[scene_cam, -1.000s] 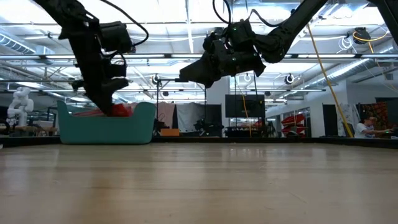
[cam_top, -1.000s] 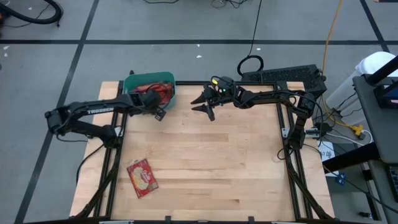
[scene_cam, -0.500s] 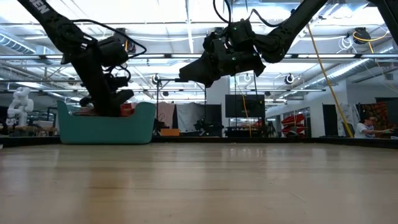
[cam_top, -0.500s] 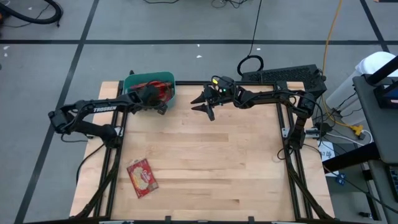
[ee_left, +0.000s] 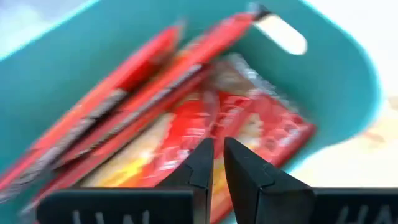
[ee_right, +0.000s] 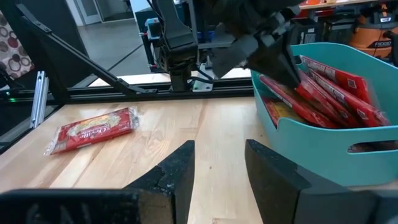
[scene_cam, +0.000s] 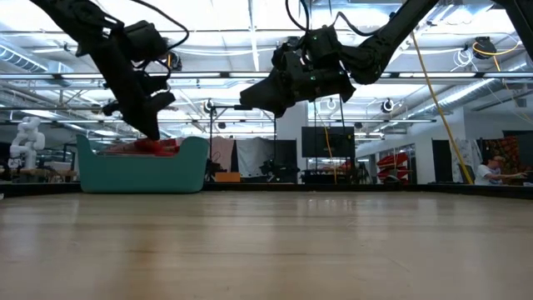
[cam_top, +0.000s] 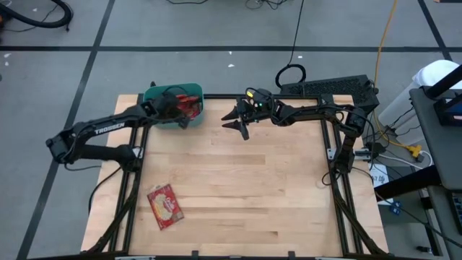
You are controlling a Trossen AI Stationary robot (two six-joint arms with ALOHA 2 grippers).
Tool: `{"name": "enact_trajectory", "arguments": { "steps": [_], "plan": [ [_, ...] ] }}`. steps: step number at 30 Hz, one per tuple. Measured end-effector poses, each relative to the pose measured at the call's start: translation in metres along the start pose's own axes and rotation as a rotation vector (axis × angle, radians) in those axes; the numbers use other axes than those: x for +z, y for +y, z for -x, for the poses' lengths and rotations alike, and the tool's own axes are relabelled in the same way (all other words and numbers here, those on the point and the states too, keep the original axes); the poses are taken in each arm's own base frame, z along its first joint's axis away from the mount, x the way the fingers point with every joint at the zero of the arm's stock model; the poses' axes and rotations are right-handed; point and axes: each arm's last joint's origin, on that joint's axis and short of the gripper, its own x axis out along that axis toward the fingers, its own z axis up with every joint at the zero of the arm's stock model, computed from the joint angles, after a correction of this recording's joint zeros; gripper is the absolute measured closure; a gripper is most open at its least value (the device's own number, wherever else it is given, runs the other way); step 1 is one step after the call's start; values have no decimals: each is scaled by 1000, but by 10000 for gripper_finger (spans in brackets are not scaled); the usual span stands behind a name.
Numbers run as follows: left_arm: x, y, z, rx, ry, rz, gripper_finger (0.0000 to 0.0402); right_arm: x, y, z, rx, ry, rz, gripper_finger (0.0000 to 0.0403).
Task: Sort popcorn bags into baskets
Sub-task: Adjust the red popcorn bags in the green bin
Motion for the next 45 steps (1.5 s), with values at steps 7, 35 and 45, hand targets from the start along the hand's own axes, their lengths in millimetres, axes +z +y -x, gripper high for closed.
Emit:
{"name": "enact_trajectory", "arguments": {
  "steps": [7,35,45],
  "plan": [
    [-2,7,-10,49,39,49,357,1,0,0,-4,-11,-1,268],
    [16,41,-19,409,-64,114,357,4,0,0,-4,-33,0,268],
    [4,31,-37,207,95,103,357,3,0,0,0,-23,-10,268]
  ]
}}
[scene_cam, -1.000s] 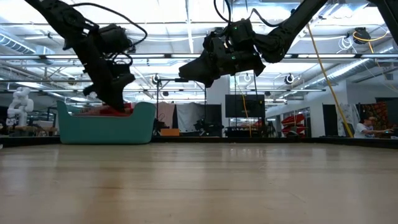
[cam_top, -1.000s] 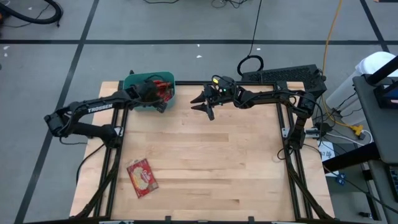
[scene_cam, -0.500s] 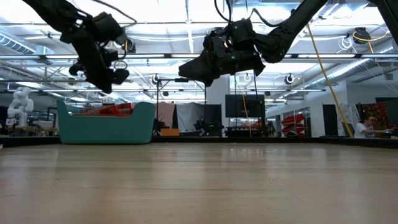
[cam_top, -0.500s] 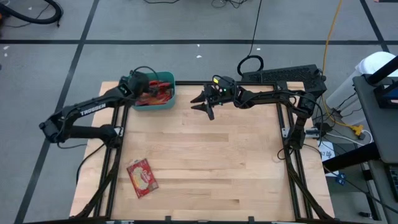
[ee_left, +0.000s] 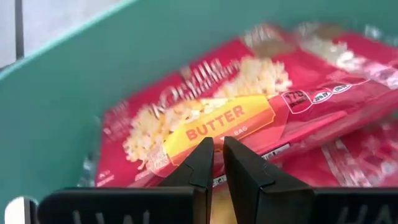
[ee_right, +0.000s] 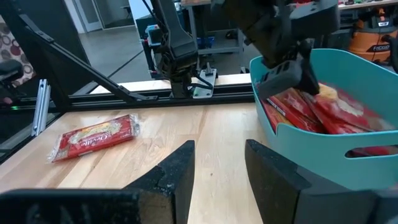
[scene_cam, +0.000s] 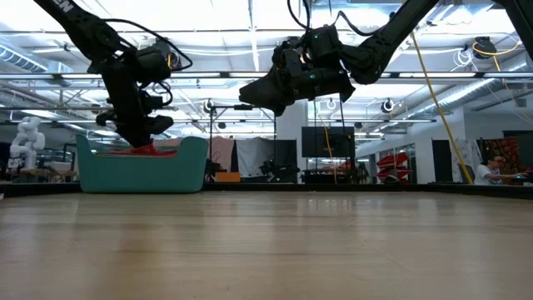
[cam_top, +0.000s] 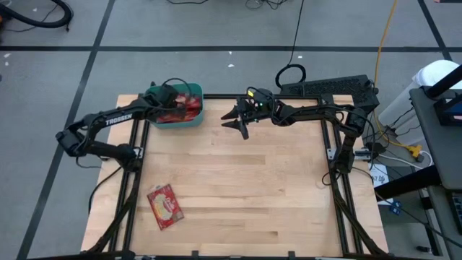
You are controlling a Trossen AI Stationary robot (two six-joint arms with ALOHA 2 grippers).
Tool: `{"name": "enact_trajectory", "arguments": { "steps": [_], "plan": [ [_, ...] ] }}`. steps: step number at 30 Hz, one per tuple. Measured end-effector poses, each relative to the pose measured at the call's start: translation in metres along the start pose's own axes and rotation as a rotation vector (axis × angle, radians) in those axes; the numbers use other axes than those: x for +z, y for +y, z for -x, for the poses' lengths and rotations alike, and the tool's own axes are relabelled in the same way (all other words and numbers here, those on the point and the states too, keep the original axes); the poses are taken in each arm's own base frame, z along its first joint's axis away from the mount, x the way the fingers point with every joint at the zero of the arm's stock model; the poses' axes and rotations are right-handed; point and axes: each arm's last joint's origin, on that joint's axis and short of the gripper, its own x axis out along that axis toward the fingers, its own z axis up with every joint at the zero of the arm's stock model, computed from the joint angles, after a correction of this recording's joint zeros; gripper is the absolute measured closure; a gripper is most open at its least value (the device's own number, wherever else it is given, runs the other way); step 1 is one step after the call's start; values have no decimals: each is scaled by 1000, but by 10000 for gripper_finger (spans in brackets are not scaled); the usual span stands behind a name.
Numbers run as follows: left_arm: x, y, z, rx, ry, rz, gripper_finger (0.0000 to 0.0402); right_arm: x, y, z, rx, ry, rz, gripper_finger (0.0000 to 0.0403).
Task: Sort popcorn bags into baskets
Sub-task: Adjust the red popcorn bags in the green bin, then put the red popcorn bag into the green bin
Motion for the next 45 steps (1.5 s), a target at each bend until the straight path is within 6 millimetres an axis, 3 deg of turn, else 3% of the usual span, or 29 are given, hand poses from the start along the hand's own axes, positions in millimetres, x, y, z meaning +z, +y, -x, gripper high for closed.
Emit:
{"name": "enact_trajectory", "arguments": {
  "steps": [14,19,25,30,36,42,45],
  "plan": [
    [-8,-13,16,-52,17,-22,357,0,2,-2,8,2,1,268],
    [-5,-5,42,-83,-88,-2,357,-1,5,-3,16,5,2,268],
    [-12,-4,87,-182,-227,-72,357,-2,10,-6,28,16,-8,268],
    [-35,-15,120,-364,-237,-173,357,-6,26,-15,72,58,-24,268],
    [-69,-48,152,-696,-152,-310,357,-14,55,-28,73,86,-14,268],
    [-124,-78,170,-854,23,-471,355,-23,87,-38,131,116,-21,268],
    [-152,-87,173,-856,106,-538,327,-31,101,-41,114,140,-12,268]
  ]
}}
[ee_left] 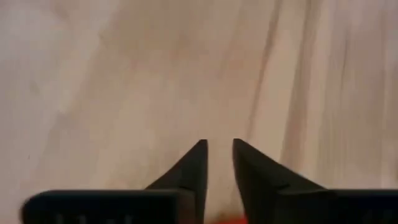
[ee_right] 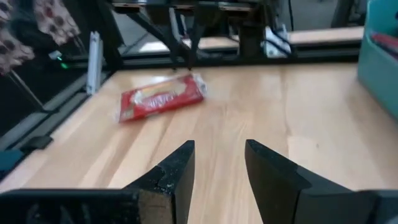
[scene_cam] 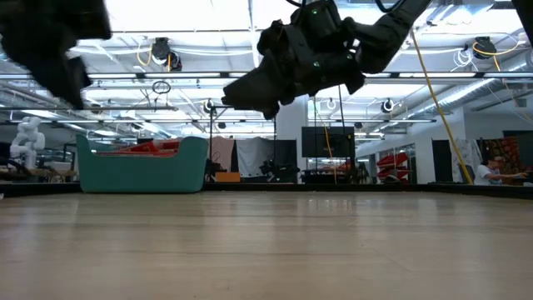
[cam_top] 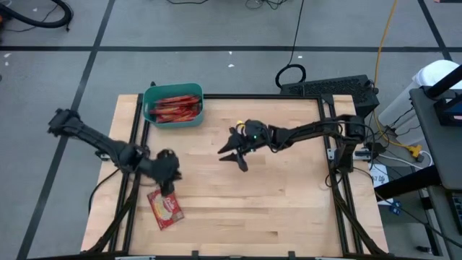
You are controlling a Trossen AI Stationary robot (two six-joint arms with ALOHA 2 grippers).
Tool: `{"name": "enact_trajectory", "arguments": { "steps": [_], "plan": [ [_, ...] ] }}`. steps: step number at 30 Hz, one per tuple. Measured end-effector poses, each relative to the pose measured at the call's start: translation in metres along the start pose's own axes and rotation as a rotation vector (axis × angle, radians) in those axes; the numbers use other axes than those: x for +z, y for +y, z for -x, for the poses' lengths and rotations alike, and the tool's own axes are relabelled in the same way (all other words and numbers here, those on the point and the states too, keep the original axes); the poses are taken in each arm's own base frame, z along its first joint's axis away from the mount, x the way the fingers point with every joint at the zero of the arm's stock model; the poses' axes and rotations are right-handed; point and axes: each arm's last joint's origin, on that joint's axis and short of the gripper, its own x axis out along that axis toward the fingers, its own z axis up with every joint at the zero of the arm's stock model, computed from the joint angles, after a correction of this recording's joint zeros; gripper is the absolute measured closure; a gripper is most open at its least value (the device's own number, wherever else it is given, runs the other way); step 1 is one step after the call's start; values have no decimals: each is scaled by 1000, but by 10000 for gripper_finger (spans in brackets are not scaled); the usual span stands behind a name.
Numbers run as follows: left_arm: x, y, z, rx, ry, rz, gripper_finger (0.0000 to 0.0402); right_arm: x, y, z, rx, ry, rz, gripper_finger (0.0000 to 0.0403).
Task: Sort popcorn bags into baskets
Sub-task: Put the red popcorn bag into the green bin
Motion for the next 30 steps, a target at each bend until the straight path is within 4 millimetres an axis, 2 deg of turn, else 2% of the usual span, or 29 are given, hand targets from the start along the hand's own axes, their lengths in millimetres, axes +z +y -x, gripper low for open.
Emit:
{"name": "enact_trajectory", "arguments": {
  "steps": [3,9,13,17,24,28,30],
  "plan": [
    [-14,-10,-10,57,72,16,273,-10,9,-2,-17,27,-6,268],
    [-38,-11,-26,264,247,86,150,-30,29,-3,27,51,-63,268],
    [-47,-17,-34,268,339,90,103,-41,41,-2,42,53,-82,268],
    [-55,-19,-41,309,395,58,102,-49,49,-1,14,50,-76,268],
    [-67,-16,-58,316,452,96,137,-51,54,-3,27,59,-71,268],
    [-75,-13,-68,263,441,113,167,-51,56,-3,34,62,-69,268],
    [-76,-12,-69,264,430,112,198,-51,57,-4,38,63,-69,268]
  ]
}}
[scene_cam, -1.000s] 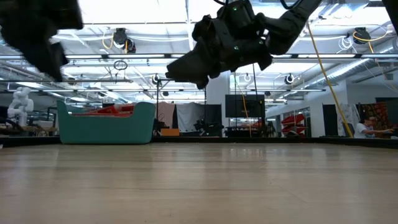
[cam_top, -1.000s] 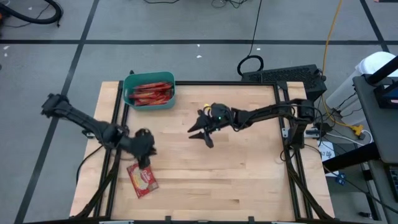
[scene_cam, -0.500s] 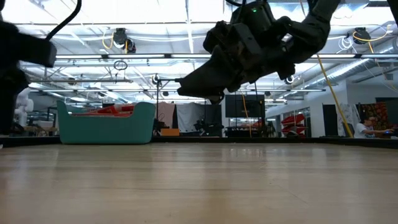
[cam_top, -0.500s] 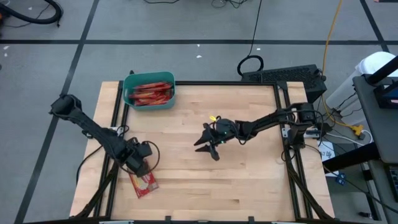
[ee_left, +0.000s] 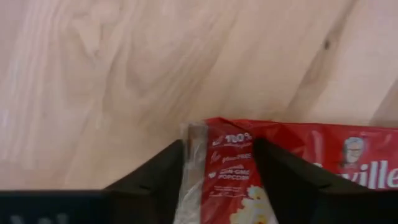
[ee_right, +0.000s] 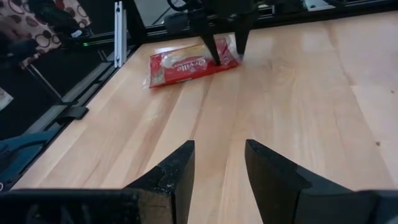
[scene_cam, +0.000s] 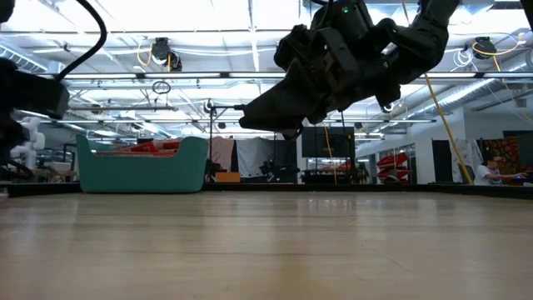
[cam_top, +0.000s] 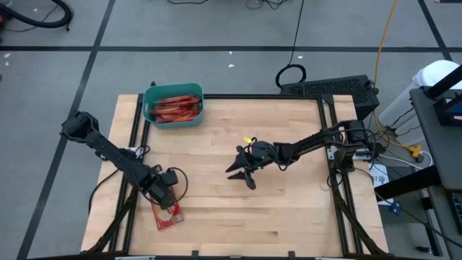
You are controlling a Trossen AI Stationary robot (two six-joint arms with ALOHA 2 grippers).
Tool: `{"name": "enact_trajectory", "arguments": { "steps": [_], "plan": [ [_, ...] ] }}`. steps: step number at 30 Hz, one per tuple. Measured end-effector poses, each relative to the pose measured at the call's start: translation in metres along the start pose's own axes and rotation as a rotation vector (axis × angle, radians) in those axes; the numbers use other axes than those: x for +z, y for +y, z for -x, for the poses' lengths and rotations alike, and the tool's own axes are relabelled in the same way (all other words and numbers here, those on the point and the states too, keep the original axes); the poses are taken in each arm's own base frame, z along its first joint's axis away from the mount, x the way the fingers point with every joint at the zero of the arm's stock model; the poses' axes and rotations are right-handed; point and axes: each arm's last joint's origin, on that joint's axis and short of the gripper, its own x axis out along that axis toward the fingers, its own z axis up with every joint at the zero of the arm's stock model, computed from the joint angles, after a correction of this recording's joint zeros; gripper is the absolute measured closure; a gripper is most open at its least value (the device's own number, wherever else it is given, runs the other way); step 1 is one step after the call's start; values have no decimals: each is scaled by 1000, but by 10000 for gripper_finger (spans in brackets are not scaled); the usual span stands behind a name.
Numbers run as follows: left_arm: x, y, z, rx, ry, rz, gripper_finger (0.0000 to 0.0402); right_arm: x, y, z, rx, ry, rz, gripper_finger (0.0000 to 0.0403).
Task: Sort popcorn bags into baskets
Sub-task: Put the red popcorn bag into the green bin
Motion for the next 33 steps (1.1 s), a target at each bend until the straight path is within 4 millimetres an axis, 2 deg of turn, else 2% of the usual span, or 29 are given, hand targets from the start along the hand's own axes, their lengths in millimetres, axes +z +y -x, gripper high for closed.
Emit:
{"name": "enact_trajectory", "arguments": {
  "steps": [3,6,8,14,24,28,33],
  "plan": [
    [3,-2,2,12,-49,-36,270,-1,3,-1,8,4,3,268],
    [9,-4,4,39,-144,-73,361,-1,6,-2,15,5,20,268],
    [14,-5,6,67,-206,-72,388,-1,6,-2,15,4,31,268],
    [36,-10,23,161,-392,-115,397,4,2,-1,-68,-46,48,268],
    [90,-10,65,422,-654,-270,397,19,-10,4,-191,-198,114,268],
    [114,3,80,534,-706,-207,398,22,-13,6,-276,-228,143,258],
    [136,28,95,595,-729,-136,399,23,-21,9,-404,-248,121,222]
  ]
}}
